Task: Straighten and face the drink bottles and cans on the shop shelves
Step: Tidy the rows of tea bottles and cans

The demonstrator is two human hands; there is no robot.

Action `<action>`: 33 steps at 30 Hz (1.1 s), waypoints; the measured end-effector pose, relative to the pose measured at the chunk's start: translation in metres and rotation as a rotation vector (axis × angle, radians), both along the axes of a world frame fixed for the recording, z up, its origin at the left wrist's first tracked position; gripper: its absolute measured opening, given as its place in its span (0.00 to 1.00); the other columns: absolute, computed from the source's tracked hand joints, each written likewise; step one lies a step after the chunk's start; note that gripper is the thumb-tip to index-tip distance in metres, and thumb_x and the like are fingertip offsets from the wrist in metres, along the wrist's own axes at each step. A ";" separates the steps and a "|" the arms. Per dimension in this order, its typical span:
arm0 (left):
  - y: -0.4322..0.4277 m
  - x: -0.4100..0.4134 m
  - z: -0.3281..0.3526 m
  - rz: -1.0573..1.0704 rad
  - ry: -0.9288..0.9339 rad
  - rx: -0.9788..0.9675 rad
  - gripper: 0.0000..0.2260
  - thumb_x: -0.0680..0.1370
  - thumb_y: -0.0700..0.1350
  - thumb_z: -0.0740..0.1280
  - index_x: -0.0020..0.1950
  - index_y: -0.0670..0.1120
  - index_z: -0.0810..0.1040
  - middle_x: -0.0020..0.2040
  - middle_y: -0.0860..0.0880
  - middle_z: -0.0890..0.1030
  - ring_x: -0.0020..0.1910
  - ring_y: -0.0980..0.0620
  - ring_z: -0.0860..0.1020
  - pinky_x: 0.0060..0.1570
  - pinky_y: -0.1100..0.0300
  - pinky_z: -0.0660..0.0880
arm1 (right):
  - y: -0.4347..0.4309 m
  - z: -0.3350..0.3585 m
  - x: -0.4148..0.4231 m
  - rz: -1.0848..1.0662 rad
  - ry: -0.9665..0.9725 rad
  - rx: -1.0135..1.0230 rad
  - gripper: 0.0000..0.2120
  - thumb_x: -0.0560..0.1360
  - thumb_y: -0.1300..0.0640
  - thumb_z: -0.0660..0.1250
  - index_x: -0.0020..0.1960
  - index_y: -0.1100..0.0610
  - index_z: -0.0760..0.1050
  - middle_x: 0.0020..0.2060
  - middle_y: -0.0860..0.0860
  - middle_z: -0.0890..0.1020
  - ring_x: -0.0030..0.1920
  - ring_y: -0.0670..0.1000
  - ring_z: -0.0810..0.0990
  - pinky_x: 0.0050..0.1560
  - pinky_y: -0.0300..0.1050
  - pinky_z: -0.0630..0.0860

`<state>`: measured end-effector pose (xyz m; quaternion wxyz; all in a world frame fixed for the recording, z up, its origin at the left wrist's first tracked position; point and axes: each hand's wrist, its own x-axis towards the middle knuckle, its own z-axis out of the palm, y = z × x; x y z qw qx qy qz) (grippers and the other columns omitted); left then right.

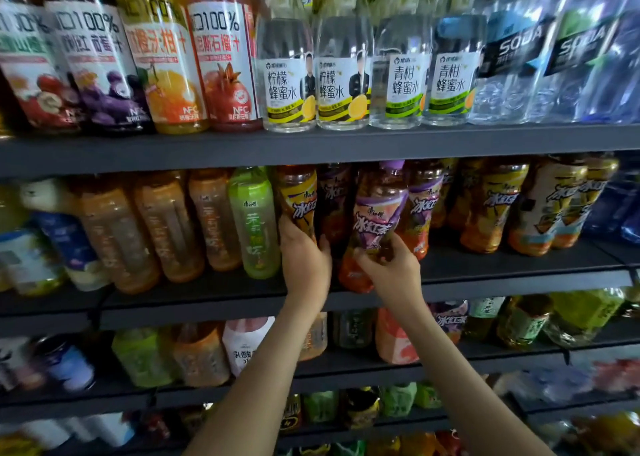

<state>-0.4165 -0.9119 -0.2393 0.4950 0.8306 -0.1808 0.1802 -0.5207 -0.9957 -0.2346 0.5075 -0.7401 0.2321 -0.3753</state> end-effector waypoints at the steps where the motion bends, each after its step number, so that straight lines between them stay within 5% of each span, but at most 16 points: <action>1: -0.004 0.002 -0.001 0.000 0.022 -0.011 0.37 0.75 0.42 0.70 0.76 0.37 0.53 0.71 0.38 0.66 0.69 0.41 0.68 0.66 0.50 0.70 | -0.001 0.000 0.003 -0.002 0.017 -0.018 0.15 0.71 0.53 0.73 0.55 0.48 0.74 0.46 0.45 0.82 0.44 0.38 0.79 0.41 0.31 0.75; 6: -0.016 0.013 -0.001 0.004 0.074 -0.027 0.39 0.77 0.41 0.68 0.76 0.35 0.45 0.75 0.36 0.55 0.74 0.41 0.57 0.73 0.51 0.57 | -0.004 0.000 0.016 -0.030 0.074 -0.168 0.27 0.70 0.50 0.75 0.66 0.54 0.71 0.54 0.46 0.79 0.54 0.44 0.77 0.52 0.37 0.74; 10: -0.018 0.019 0.000 0.040 0.004 0.065 0.30 0.77 0.39 0.66 0.73 0.33 0.55 0.68 0.35 0.66 0.65 0.40 0.69 0.65 0.55 0.68 | -0.005 0.003 0.017 -0.110 0.123 -0.255 0.32 0.68 0.49 0.75 0.67 0.57 0.68 0.52 0.46 0.71 0.56 0.47 0.70 0.52 0.36 0.66; 18: 0.025 -0.008 0.006 -0.054 0.001 -0.024 0.29 0.75 0.44 0.71 0.71 0.36 0.63 0.64 0.38 0.71 0.62 0.41 0.74 0.56 0.59 0.71 | -0.003 -0.004 0.018 -0.178 0.105 -0.307 0.30 0.69 0.49 0.75 0.64 0.60 0.69 0.56 0.53 0.77 0.58 0.53 0.75 0.56 0.45 0.73; 25: 0.075 -0.021 0.015 -0.022 0.061 -0.099 0.28 0.73 0.46 0.73 0.68 0.38 0.67 0.62 0.41 0.74 0.61 0.44 0.74 0.53 0.63 0.67 | 0.012 -0.001 0.045 -0.120 0.134 -0.350 0.31 0.72 0.52 0.72 0.69 0.62 0.64 0.63 0.56 0.70 0.64 0.54 0.69 0.57 0.36 0.65; 31: 0.087 -0.021 0.017 -0.077 0.092 -0.103 0.26 0.72 0.46 0.74 0.66 0.41 0.71 0.58 0.45 0.77 0.58 0.48 0.76 0.51 0.64 0.68 | 0.011 0.000 0.062 -0.182 0.218 -0.458 0.24 0.74 0.52 0.69 0.62 0.63 0.64 0.57 0.58 0.72 0.59 0.56 0.71 0.54 0.46 0.71; 33: 0.088 -0.022 0.017 -0.106 0.108 -0.088 0.25 0.72 0.47 0.74 0.65 0.42 0.71 0.58 0.46 0.78 0.57 0.49 0.77 0.51 0.63 0.71 | 0.010 0.001 0.060 -0.165 0.208 -0.461 0.22 0.74 0.52 0.70 0.59 0.63 0.66 0.54 0.57 0.73 0.56 0.55 0.71 0.50 0.40 0.68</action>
